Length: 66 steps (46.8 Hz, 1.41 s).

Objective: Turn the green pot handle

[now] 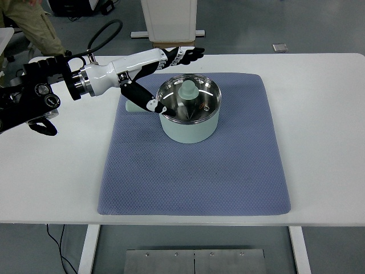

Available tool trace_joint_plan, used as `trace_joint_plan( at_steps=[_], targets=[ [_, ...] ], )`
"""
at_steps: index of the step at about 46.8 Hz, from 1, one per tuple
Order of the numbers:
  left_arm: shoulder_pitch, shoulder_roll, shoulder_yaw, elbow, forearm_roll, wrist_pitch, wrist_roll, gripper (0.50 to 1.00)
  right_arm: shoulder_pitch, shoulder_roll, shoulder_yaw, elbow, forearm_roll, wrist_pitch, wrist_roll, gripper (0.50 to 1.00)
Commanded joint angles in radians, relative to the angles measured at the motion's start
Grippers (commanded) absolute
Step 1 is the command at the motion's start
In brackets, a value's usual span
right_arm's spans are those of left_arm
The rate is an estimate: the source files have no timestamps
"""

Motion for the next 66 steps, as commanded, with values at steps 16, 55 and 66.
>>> trace_joint_plan(
  at_steps=[16,55,66],
  targets=[
    [0.017,-0.022,0.001,0.153,-0.341,0.02,0.0,1.0,0.0,0.0,0.0,0.0,0.0,0.0,0.002,1.0],
    [0.141,-0.106,-0.008,0.3,-0.794,0.109,0.0,1.0,0.0,0.0,0.0,0.0,0.0,0.0,0.0,1.0],
    [0.199,-0.115,-0.073,0.302,-0.823,0.132,0.0,1.0,0.0,0.0,0.0,0.0,0.0,0.0,0.002,1.0]
  ],
)
